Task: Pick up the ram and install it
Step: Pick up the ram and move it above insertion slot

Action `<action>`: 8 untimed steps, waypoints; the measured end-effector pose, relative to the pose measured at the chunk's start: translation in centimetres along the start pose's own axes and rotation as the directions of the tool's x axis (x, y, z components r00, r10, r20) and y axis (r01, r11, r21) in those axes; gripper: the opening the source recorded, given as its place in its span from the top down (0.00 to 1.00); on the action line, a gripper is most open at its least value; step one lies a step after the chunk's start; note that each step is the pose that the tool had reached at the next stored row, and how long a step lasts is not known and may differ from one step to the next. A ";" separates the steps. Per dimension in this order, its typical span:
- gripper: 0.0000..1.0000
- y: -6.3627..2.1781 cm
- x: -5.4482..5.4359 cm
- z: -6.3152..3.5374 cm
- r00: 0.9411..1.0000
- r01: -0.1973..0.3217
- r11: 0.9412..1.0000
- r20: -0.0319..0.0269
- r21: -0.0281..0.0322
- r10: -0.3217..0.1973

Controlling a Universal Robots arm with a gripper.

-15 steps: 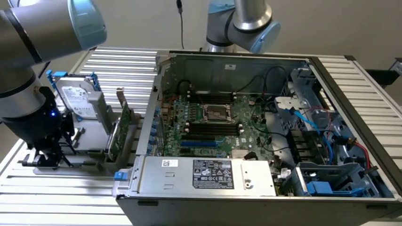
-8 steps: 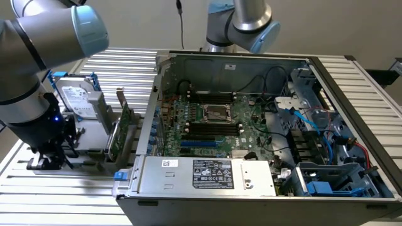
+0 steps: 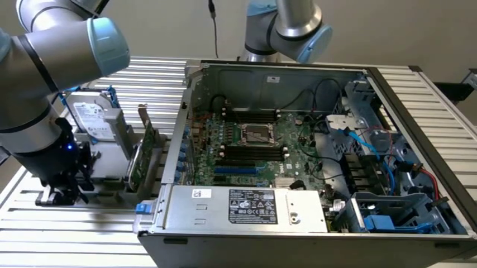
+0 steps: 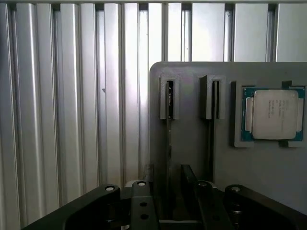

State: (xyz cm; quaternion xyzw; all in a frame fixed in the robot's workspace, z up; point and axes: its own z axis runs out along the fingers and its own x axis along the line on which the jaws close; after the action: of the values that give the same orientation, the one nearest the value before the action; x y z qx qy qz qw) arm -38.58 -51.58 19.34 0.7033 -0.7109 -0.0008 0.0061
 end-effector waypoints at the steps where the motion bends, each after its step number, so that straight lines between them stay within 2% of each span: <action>1: 0.64 0.00 0.0 0.14 1.000 0.000 1.000 0.000 0.000 0.000; 5: 0.64 0.01 0.0 0.14 1.000 0.001 1.000 0.000 0.000 -0.001; 6: 0.66 0.01 0.0 0.14 1.000 0.001 1.000 0.000 0.000 -0.001; 8: 0.78 0.01 0.0 0.15 1.000 0.001 1.000 0.000 0.000 -0.001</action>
State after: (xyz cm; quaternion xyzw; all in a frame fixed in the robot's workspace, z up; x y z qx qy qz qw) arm -38.59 -51.57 19.19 0.7036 -0.7105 -0.0008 0.0061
